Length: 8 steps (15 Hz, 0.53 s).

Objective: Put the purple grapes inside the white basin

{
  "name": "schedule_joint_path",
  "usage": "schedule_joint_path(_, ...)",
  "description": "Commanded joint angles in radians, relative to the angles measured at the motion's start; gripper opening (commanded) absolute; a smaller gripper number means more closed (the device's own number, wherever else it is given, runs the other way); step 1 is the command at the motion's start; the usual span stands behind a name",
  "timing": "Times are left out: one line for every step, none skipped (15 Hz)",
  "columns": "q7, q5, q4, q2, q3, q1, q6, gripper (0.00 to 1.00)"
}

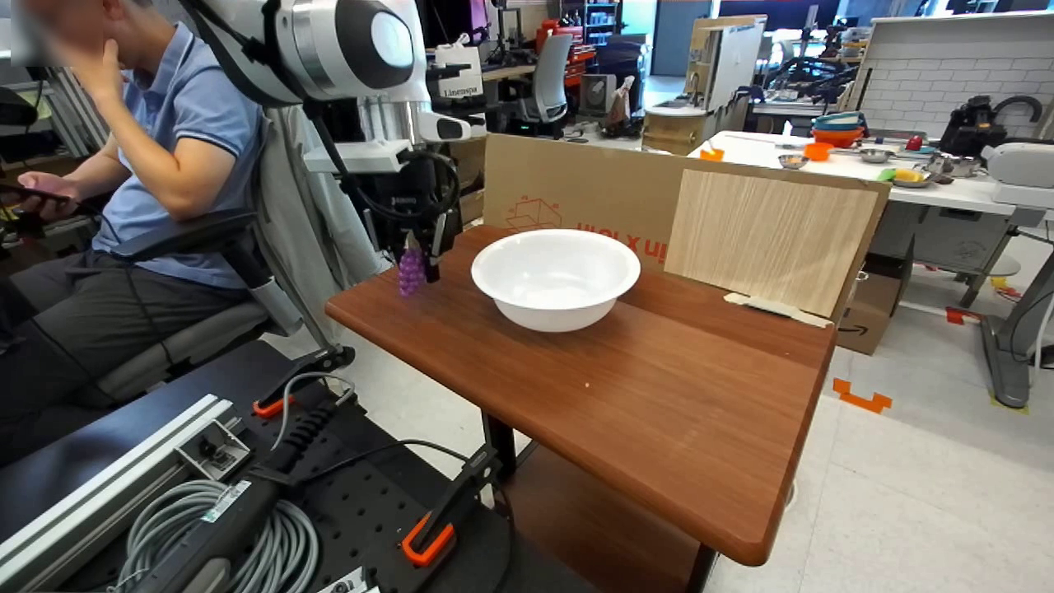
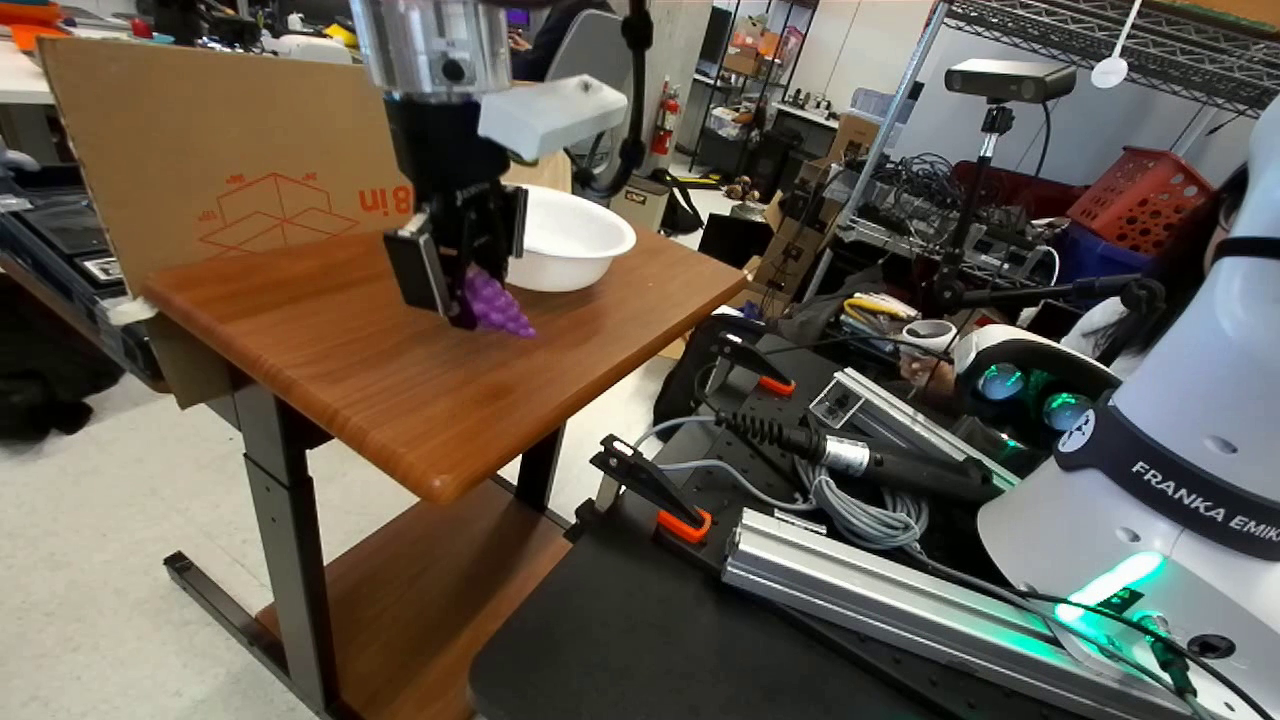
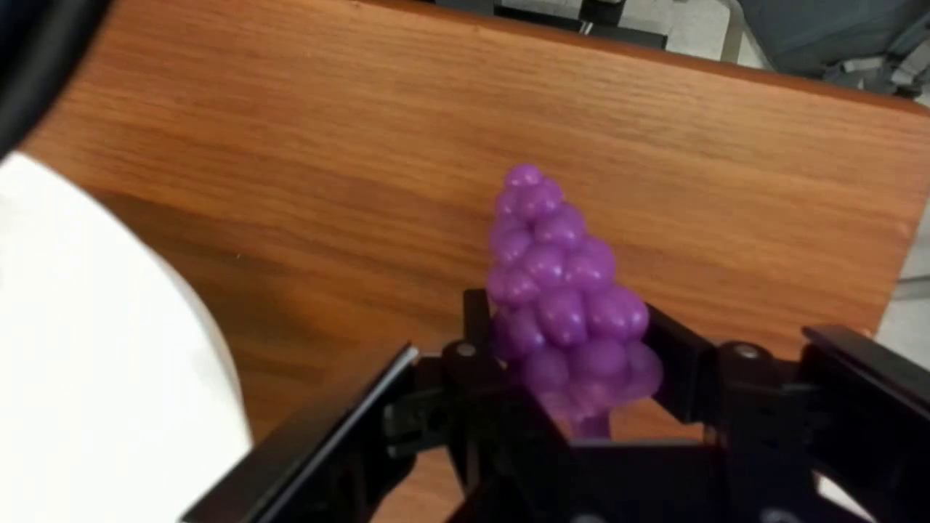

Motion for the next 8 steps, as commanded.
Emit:
schedule_joint_path(-0.028,0.073,-0.089,-0.206,-0.002,-0.051,0.042,0.20)
schedule_joint_path(-0.022,0.077,-0.087,-0.243,-0.014,-0.064,0.042,0.20)
schedule_joint_path(-0.034,0.096,-0.079,-0.273,-0.023,-0.087,0.031,0.20)
schedule_joint_path(-0.019,0.091,-0.068,-0.289,-0.040,-0.103,0.024,0.20)
schedule_joint_path(-0.007,0.093,-0.051,-0.294,-0.054,-0.121,0.014,0.20)
schedule_joint_path(-0.004,0.101,-0.038,-0.294,-0.066,-0.140,0.004,0.20)
schedule_joint_path(-0.010,0.125,-0.031,-0.293,-0.074,-0.158,-0.004,0.20)
schedule_joint_path(0.002,0.131,-0.024,-0.284,-0.085,-0.172,-0.003,0.20)
